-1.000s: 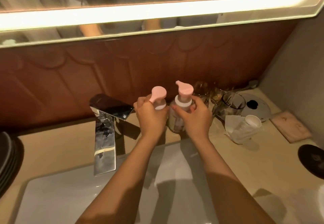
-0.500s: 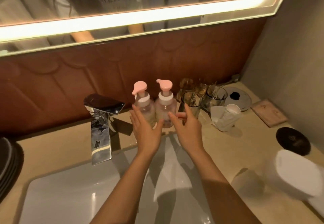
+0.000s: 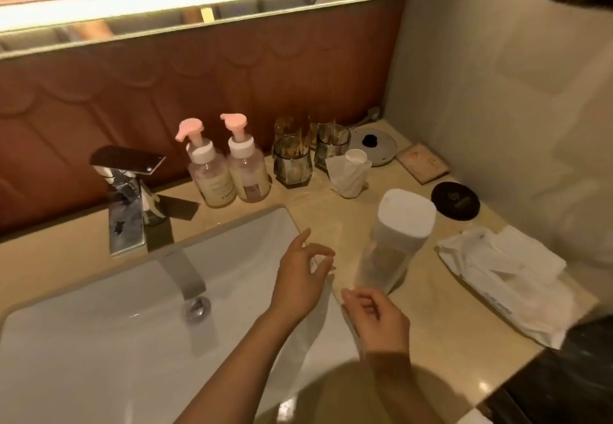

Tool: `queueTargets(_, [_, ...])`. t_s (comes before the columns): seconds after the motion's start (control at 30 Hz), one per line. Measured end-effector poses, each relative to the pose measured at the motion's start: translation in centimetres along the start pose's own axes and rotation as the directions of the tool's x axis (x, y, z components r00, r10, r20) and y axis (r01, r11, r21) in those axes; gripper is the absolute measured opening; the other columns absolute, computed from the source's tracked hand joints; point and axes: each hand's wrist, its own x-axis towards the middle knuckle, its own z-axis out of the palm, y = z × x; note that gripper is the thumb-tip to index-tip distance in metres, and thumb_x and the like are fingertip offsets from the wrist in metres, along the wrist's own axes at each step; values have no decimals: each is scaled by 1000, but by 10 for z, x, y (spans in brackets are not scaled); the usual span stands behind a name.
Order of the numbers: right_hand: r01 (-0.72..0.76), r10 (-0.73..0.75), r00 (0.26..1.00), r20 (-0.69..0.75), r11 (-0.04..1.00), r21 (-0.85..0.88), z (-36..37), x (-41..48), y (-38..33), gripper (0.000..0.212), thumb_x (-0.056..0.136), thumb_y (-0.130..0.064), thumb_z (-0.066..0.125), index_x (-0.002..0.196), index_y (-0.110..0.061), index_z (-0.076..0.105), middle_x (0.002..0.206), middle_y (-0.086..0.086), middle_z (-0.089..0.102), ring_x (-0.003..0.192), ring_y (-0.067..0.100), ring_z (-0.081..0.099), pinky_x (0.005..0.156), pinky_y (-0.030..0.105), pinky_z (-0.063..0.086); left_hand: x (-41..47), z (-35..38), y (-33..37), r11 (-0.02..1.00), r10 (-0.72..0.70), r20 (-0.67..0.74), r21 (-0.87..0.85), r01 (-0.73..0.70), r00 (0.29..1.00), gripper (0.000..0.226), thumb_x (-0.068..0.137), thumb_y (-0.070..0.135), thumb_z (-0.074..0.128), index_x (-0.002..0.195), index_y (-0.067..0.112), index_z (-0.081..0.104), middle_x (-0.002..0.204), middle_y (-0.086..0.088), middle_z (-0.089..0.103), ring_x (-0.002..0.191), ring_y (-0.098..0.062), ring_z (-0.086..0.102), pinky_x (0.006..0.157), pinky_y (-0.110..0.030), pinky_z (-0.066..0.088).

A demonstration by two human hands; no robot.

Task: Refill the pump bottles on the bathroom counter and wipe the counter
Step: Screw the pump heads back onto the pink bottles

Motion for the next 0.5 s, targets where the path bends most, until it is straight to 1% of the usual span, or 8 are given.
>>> queueTargets(0.07, [-8, 12, 991, -135, 1000, 30, -12, 4, 7, 27, 71, -22, 80, 76, -19, 54, 70, 5, 58, 70, 25, 55, 69, 30, 47, -1, 5, 8, 1000, -10, 100, -28, 13, 995, 40, 87, 24, 66, 126, 24, 55, 147, 4, 37, 134, -15, 37, 95, -14, 29])
queueTargets(0.13, [18, -11, 977, -215, 999, 26, -24, 15, 10, 44, 64, -20, 85, 90, -20, 49, 85, 8, 56, 77, 26, 54, 72, 35, 48, -3, 14, 19, 998, -11, 221, -63, 25, 975, 66, 83, 26, 71, 140, 27, 38, 146, 7, 35, 129, -12, 41, 91, -16, 34])
queueTargets(0.17, [18, -17, 980, -197, 1000, 2, -28, 22, 9, 56, 62, -19, 86, 104, -19, 48, 99, 7, 56, 86, 23, 55, 77, 35, 49, -3, 18, 24, 997, 0, 262, -79, 22, 965, 74, 81, 28, 73, 143, 28, 33, 146, 10, 35, 128, -11, 42, 91, -18, 35])
queueTargets(0.23, [52, -63, 993, -100, 993, -104, -33, 38, 9, 83, 63, -13, 84, 131, -21, 38, 122, 1, 51, 104, 17, 55, 85, 37, 49, -1, 27, 30, 988, 45, 281, -152, -2, 959, 79, 78, 30, 75, 144, 30, 31, 146, 10, 38, 126, -10, 43, 96, -22, 39])
queueTargets(0.27, [83, -91, 995, -39, 982, -167, -33, 46, 8, 84, 65, -12, 81, 134, -24, 36, 124, -1, 51, 107, 17, 55, 83, 36, 49, 1, 31, 31, 981, 70, 269, -195, -17, 961, 77, 77, 28, 74, 142, 30, 34, 142, 9, 42, 124, -9, 45, 96, -20, 40])
queueTargets(0.33, [134, -128, 991, 38, 958, -255, -31, 57, 4, 63, 71, -14, 74, 124, -26, 42, 114, -2, 58, 102, 21, 58, 75, 30, 45, 4, 36, 34, 969, 103, 229, -241, -46, 968, 70, 75, 26, 73, 137, 29, 39, 134, 8, 48, 118, -7, 47, 92, -16, 40])
queueTargets(0.4, [156, -135, 987, 89, 942, -297, -25, 70, -4, 46, 77, -20, 70, 114, -27, 44, 105, -4, 60, 96, 22, 60, 70, 29, 44, 12, 38, 34, 973, 89, 156, -225, -52, 984, 67, 77, 26, 73, 135, 26, 40, 131, 6, 48, 117, -9, 47, 93, -22, 41])
queueTargets(0.5, [227, -181, 969, 167, 919, -322, -9, 96, -16, 45, 77, -25, 69, 113, -29, 44, 109, -5, 61, 96, 19, 60, 73, 34, 49, 33, 31, 27, 983, 54, 44, -179, -45, 998, 65, 78, 26, 74, 133, 22, 40, 126, 1, 47, 114, -14, 46, 94, -28, 44])
